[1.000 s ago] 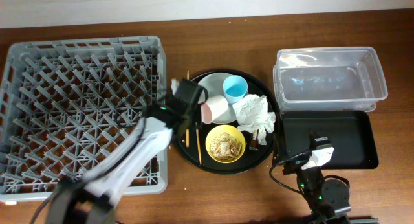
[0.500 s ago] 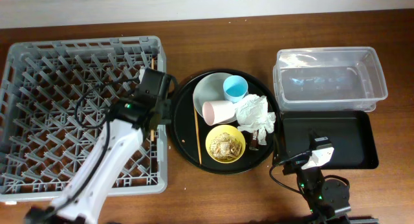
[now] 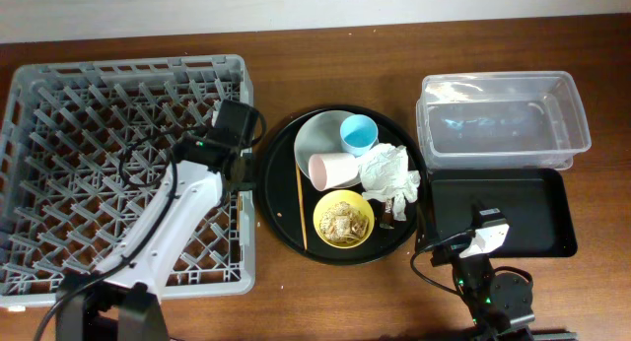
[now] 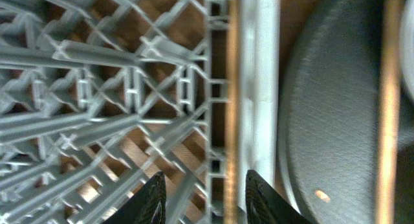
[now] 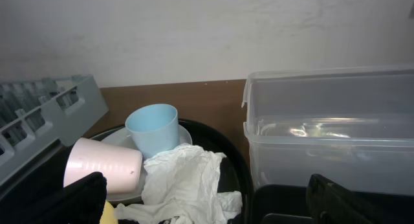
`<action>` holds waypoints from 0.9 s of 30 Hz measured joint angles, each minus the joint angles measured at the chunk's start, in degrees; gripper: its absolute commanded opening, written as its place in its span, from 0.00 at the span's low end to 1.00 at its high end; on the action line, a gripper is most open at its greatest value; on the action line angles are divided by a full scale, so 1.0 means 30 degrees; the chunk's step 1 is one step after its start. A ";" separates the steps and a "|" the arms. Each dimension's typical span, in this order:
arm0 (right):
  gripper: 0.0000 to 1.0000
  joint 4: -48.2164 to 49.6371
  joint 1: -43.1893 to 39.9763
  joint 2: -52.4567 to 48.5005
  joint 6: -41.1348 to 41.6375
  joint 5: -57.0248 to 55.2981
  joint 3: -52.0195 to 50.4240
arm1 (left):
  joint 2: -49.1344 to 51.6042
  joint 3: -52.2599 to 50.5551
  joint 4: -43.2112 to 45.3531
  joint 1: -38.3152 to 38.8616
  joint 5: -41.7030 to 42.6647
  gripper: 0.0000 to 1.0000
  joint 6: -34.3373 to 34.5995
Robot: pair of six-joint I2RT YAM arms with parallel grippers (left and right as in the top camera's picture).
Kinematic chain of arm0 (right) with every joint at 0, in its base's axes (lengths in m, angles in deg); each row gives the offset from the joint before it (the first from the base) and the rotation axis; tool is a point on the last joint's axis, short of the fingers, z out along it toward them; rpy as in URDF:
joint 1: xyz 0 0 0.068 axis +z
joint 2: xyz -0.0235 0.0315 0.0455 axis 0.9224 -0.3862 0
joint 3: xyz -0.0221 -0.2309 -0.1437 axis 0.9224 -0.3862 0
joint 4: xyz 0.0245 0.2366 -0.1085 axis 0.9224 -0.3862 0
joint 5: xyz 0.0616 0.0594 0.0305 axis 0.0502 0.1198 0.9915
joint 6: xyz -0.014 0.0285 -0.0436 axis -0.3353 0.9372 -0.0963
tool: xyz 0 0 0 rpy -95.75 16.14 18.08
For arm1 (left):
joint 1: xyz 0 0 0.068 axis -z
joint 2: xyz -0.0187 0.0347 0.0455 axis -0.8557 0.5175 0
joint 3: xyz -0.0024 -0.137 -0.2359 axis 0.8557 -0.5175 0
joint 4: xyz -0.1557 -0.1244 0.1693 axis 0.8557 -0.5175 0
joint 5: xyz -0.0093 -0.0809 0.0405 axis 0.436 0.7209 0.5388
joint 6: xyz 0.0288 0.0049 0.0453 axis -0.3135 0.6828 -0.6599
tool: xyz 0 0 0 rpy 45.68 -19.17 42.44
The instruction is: Sort waste into correct bins and load items into the dishwasher rack
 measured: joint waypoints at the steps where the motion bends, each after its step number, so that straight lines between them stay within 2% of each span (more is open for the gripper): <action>1: 0.99 0.0000 0.0000 0.0000 0.0022 0.0007 0.0000 | -0.0138 0.0364 0.0007 -0.0051 0.1282 0.38 0.0007; 4: 0.99 0.0000 0.0000 0.0000 0.0015 0.0007 0.0000 | -0.1428 0.0845 0.0474 0.0401 0.5260 0.38 0.0750; 6: 0.99 0.0000 0.0000 0.0000 0.0000 0.0007 0.0000 | -0.1698 0.0954 0.0641 0.1209 0.6113 0.37 0.1807; 8: 0.99 0.0000 0.0000 0.0000 0.0015 0.0007 0.0000 | -0.1698 0.0678 0.1180 0.2514 0.5931 0.37 0.3140; 12: 0.99 0.0000 0.0000 0.0000 0.0007 0.0007 0.0000 | -0.0415 -0.0379 0.2841 0.4554 0.4743 0.31 0.4532; 16: 0.99 0.0000 0.0000 0.0000 0.0007 0.0007 0.0000 | 0.1785 -0.0532 0.3636 0.4830 0.3592 0.31 0.5705; 21: 0.99 0.0000 0.0000 0.0000 0.0007 0.0007 0.0000 | 0.3672 -0.0532 0.4080 0.4830 0.3381 0.30 0.5909; 23: 0.99 0.0000 0.0000 0.0000 0.0015 0.0007 0.0000 | 0.4459 -0.0532 0.4226 0.4830 0.3388 0.22 0.5909; 24: 0.99 0.0000 0.0000 0.0000 0.0022 0.0007 0.0000 | 0.4801 -0.0532 0.4350 0.4830 0.3381 0.13 0.5938; 27: 0.99 0.0000 0.0000 0.0000 0.0000 0.0007 0.0000 | 0.5683 -0.0568 0.4605 0.4830 0.3126 0.02 0.6091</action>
